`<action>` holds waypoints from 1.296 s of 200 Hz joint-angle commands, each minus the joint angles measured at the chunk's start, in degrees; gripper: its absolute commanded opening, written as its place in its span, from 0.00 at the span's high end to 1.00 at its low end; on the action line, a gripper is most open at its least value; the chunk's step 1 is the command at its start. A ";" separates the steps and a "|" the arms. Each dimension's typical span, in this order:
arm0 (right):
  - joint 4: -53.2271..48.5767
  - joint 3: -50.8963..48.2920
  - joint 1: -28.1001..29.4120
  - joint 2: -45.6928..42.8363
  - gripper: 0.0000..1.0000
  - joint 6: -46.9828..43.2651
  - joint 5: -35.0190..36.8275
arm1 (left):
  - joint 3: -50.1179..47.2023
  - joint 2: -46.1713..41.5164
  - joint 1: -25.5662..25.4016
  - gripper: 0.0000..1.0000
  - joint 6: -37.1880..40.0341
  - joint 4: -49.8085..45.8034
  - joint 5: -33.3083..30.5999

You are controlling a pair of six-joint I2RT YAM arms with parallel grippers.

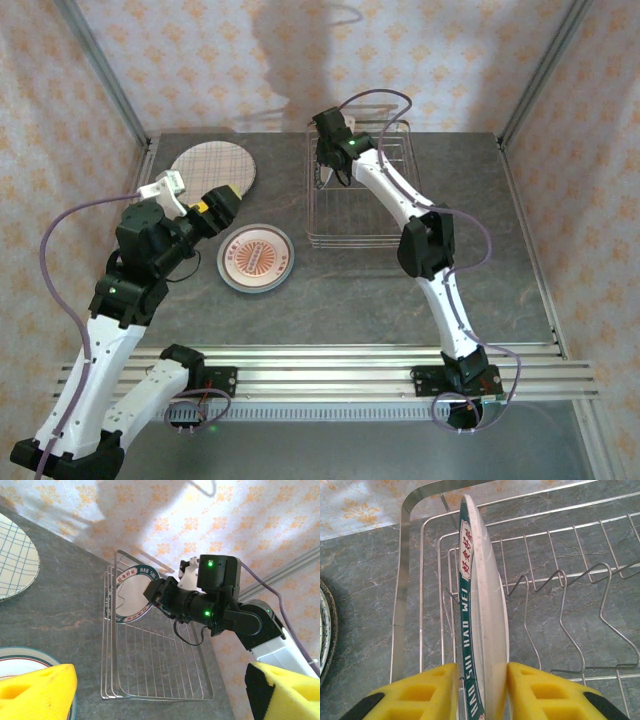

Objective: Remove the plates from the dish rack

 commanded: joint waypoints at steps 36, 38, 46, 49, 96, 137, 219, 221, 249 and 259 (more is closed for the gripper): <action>-1.29 4.05 -0.33 2.42 0.82 1.32 0.63 | 0.30 -0.03 -0.30 0.12 1.12 0.17 -0.80; -1.33 4.15 -0.33 2.51 0.83 1.31 0.63 | 0.30 0.01 -0.30 0.12 1.12 0.19 -0.77; -1.24 4.68 -0.28 2.74 0.87 1.31 0.54 | 0.30 0.06 -0.30 0.13 1.05 0.13 -0.72; -1.27 4.83 -0.32 2.86 0.88 1.31 0.54 | 0.30 0.10 -0.30 0.13 1.03 0.19 -0.72; -1.58 7.20 -0.06 3.94 1.00 1.83 1.37 | 0.13 0.11 -0.30 0.12 0.55 0.28 -0.67; -3.53 9.73 0.93 3.78 1.00 1.88 6.19 | -0.39 0.02 -0.30 0.13 0.07 0.28 -0.51; -7.76 13.41 3.27 0.81 1.00 2.70 20.26 | -0.54 0.32 -0.30 0.12 -0.63 1.15 -0.41; -7.98 13.52 3.34 0.72 1.00 2.69 20.48 | -0.53 0.36 -0.30 0.12 -0.64 1.22 -0.36; -10.01 14.03 3.71 -0.85 1.00 3.02 23.74 | -0.69 0.54 -0.30 0.12 -1.37 2.19 -0.15; -10.77 14.01 3.85 -1.59 1.00 3.25 24.54 | -0.78 0.55 -0.30 0.12 -1.73 2.77 0.02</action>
